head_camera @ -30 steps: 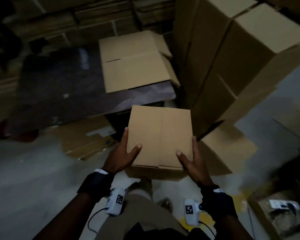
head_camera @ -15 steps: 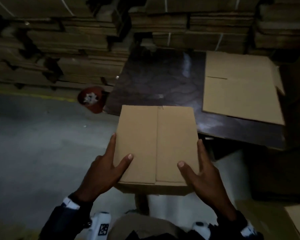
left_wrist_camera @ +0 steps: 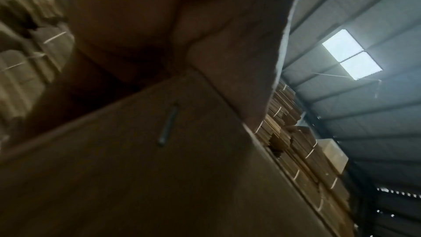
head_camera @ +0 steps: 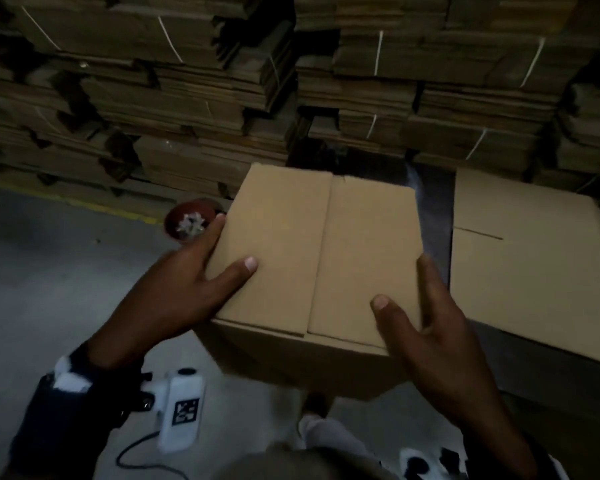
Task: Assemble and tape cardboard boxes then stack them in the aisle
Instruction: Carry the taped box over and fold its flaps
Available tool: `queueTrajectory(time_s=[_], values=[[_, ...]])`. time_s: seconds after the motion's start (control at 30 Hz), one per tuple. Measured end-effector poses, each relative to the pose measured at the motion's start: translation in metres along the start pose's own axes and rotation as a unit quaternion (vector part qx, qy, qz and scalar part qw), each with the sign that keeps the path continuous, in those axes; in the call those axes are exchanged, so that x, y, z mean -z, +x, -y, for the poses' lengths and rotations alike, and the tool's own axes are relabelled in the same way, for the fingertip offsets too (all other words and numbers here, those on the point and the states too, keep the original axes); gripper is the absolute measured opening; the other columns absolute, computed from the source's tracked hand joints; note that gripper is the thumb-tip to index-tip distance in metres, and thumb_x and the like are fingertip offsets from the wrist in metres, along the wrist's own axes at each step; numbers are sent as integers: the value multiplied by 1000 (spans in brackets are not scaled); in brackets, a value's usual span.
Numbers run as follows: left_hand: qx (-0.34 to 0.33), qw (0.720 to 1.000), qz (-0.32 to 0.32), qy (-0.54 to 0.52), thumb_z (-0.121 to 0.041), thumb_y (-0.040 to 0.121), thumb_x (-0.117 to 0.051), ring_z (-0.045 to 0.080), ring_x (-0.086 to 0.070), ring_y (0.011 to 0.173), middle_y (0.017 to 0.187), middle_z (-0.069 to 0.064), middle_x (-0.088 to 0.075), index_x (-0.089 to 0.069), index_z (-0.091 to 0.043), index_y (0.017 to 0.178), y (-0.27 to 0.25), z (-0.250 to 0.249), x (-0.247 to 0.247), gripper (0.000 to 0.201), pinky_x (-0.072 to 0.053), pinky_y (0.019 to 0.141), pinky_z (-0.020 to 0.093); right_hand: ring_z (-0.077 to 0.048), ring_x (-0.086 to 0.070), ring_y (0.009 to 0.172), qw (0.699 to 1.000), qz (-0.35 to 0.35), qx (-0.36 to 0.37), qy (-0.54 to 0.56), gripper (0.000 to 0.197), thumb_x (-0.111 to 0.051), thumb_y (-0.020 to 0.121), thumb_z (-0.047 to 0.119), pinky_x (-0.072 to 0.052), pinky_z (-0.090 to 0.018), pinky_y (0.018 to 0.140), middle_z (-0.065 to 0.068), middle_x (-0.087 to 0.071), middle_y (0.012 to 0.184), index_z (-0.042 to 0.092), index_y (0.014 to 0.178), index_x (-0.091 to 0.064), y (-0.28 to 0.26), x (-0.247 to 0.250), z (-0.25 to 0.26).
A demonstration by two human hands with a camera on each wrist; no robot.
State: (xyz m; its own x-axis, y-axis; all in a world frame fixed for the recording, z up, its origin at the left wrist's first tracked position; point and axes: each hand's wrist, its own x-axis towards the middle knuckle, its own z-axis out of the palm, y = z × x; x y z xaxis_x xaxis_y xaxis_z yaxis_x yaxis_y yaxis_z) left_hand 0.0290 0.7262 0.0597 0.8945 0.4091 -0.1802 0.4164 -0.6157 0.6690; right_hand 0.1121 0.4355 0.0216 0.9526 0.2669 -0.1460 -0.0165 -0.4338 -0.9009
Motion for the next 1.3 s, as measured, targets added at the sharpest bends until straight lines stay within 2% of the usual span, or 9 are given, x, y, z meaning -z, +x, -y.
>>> queueTrajectory(time_s=[0.1, 0.23, 0.4, 0.7, 0.9, 0.97, 1.03, 1.17, 1.3], values=[[-19, 1000, -21, 5, -66, 89, -53, 10, -50, 127, 151, -14, -43, -14, -42, 159, 49, -17, 1, 84, -40, 93, 27, 43, -37, 86, 999, -22, 17, 21, 83, -66, 94, 36, -32, 8, 74, 49, -31, 107, 32, 161, -18, 51, -2, 8], [-31, 999, -36, -13, -62, 91, -56, 4, -49, 124, 140, -22, -43, -14, -36, 161, 110, -28, -6, 85, -41, 95, 25, 46, -31, 94, 997, -30, 49, 46, 83, -67, 95, 31, -28, 12, 78, 50, -30, 116, 28, 161, -18, 118, -4, 3], [-28, 999, -35, 0, -61, 94, -55, 15, -53, 128, 148, -5, -51, -15, -34, 161, 179, -36, -16, 83, -38, 89, 23, -4, -55, 125, 997, -52, 61, 7, 86, -68, 92, 47, -47, -26, 104, 15, -53, 145, 33, 161, -20, 191, -9, -2], [-30, 994, 30, -99, -77, 83, -59, 19, -49, 136, 153, -5, -48, -11, -43, 158, 313, 1, -30, 95, -40, 114, 43, 6, -26, 131, 996, -79, 35, -5, 90, -70, 95, 34, -25, -16, 106, 24, -27, 141, 23, 163, -11, 292, -47, 5], [-55, 994, 90, -22, -81, 86, -44, 34, -34, 146, 163, 7, -32, 5, -42, 158, 362, 12, -30, 95, -31, 118, 53, -15, -41, 143, 994, -103, 24, -32, 86, -68, 92, 50, -38, -42, 117, 7, -37, 160, 31, 160, -19, 318, -62, 8], [-62, 987, 143, -24, -85, 81, -50, 33, -29, 149, 166, 7, -23, 16, -43, 155, 369, 13, -27, 108, -27, 120, 54, -6, -46, 133, 994, -94, 42, -45, 83, -71, 92, 47, -42, -32, 113, 11, -43, 152, 30, 158, -24, 317, -58, 15], [-84, 973, 203, -75, -80, 73, -68, 26, -28, 149, 168, 3, -17, 25, -40, 153, 372, 17, -23, 129, -25, 121, 50, 7, -35, 128, 994, -59, 48, -80, 97, -76, 85, 51, -35, -15, 109, 17, -33, 148, 28, 159, -18, 313, -52, 19], [-117, 955, 262, -81, -66, 56, -90, 17, -22, 150, 169, -1, -9, 35, -35, 149, 384, 25, -18, 158, -22, 123, 44, -6, -7, 151, 988, 8, 8, -152, 147, -86, 60, 65, -15, -29, 122, 9, 3, 170, 24, 162, 12, 317, -43, 13], [-127, 953, 265, -71, -66, 53, -91, 15, -22, 150, 169, -3, -8, 37, -35, 147, 388, 26, -19, 162, -22, 122, 39, -4, -16, 148, 990, 24, 19, -140, 154, -91, 56, 62, -20, -23, 116, 10, -3, 169, 25, 161, 16, 320, -41, 9]])
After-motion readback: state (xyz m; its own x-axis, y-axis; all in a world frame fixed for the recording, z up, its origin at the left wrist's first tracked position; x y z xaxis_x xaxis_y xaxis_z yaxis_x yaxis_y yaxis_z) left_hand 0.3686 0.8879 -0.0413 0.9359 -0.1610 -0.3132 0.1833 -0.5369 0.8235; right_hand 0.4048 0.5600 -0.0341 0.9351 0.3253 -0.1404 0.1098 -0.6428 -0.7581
